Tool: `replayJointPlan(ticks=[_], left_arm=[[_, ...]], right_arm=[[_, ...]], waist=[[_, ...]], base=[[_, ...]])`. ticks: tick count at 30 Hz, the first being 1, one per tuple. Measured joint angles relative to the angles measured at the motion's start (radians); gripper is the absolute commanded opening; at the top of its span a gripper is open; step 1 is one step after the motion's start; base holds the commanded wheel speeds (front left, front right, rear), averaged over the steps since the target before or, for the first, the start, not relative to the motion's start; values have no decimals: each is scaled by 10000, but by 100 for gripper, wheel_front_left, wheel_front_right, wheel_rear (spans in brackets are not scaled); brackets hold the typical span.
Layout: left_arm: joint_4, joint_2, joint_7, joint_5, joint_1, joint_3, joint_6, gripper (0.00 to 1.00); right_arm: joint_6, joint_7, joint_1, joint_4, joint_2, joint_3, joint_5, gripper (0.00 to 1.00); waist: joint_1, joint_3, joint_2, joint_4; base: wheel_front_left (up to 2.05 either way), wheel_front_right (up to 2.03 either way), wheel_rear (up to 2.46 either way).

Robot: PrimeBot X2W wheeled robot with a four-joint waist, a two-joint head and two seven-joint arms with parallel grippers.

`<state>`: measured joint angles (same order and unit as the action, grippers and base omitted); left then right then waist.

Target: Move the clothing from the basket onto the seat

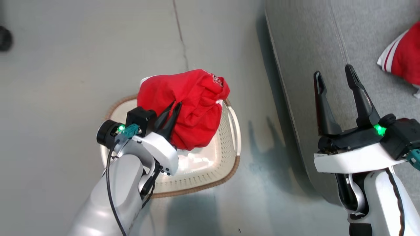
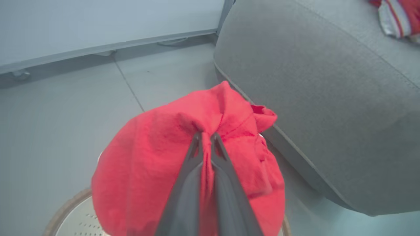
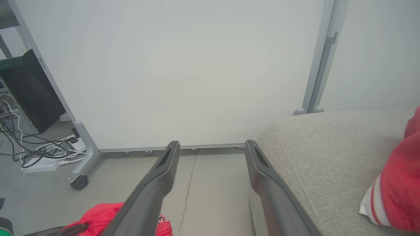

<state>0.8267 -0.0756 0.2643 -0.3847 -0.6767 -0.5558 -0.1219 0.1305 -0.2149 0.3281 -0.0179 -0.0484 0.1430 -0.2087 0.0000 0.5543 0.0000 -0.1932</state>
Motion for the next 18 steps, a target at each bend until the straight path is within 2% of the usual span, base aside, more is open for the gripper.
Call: replayJointPlan(ticks=[2, 8, 18], left_arm=[[-1076, -102, 0, 50, 608, 255, 90, 0], [-3053, -330, 0, 146, 1570, 736, 236, 0], [-5473, -462, 0, 178, 2530, 1221, 529, 0]], right_arm=[[0, 192, -231, 21, 2, -90, 21, 100], [0, 504, -747, 63, 2, -242, 29, 100], [0, 930, -1648, 130, 0, -387, -48, 100]], waist=[[0, -574, 0, 272], [0, -1659, 0, 729], [0, -3302, 0, 1164]], base=[[0, 0, 0], [0, 0, 0], [0, 0, 0]])
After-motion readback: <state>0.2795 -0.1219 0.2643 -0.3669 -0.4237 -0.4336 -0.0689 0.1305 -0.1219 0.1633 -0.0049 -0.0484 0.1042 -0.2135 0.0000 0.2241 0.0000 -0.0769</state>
